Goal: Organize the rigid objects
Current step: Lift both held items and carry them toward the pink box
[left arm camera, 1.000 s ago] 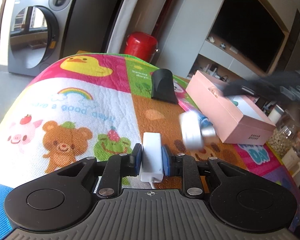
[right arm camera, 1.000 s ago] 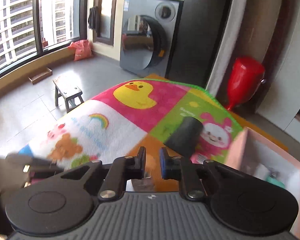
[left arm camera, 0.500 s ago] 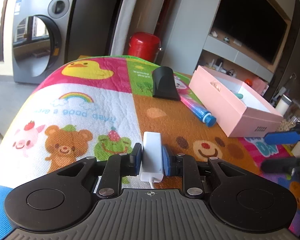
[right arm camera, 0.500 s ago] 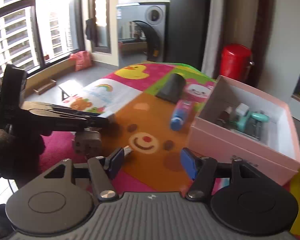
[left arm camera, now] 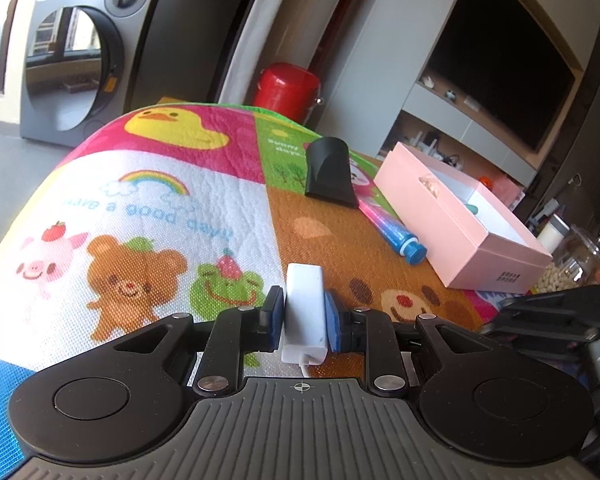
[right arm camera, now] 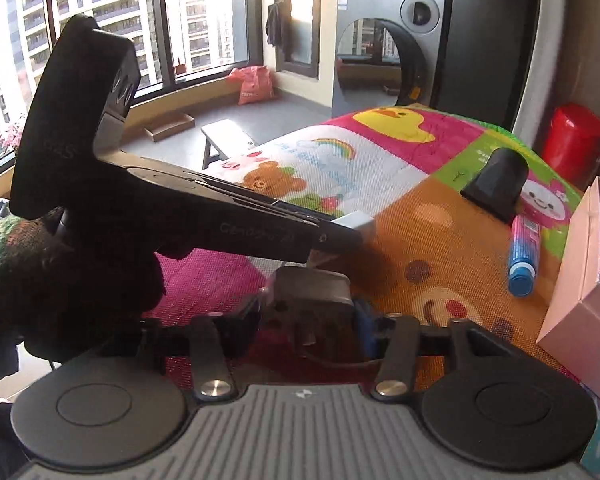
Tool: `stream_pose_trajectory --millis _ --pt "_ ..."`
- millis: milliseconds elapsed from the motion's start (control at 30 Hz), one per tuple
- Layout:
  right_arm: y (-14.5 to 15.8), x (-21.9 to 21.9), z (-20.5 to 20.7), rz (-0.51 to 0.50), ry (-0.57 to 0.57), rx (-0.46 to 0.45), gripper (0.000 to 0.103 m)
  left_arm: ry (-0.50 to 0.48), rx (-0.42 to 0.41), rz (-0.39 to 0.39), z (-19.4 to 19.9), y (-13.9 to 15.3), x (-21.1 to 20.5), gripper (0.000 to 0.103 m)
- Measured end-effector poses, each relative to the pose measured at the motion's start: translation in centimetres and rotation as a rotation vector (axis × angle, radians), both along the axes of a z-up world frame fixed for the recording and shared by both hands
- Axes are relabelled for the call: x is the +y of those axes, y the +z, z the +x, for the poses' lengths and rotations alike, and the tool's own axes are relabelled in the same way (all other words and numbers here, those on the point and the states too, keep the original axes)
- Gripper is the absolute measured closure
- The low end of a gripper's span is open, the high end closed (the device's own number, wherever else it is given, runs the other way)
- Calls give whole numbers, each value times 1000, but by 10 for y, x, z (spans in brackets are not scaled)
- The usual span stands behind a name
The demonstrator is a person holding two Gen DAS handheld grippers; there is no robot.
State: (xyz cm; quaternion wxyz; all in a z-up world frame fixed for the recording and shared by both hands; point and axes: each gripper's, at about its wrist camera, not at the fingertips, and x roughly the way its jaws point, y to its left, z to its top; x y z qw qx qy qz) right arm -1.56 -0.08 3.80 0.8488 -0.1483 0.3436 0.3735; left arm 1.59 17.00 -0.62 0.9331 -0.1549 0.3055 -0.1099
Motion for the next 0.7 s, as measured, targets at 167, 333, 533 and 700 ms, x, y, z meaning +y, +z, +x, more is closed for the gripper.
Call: stream_pose_trajectory --millis 167,333,533,700 --pt "21 -57 -6 27 -141 -38 54 5 -6 62 -2 3 -9 77" --pt "36 -126 -25 -6 -372 -134 54 0 -5 256 -5 9 -37 77" --pt "39 -185 -51 4 -520 -153 54 -82 -30 415 -24 14 -68 78" --pt "44 -210 -72 -11 -588 -230 54 -198 -144 444 -48 48 -95 78"
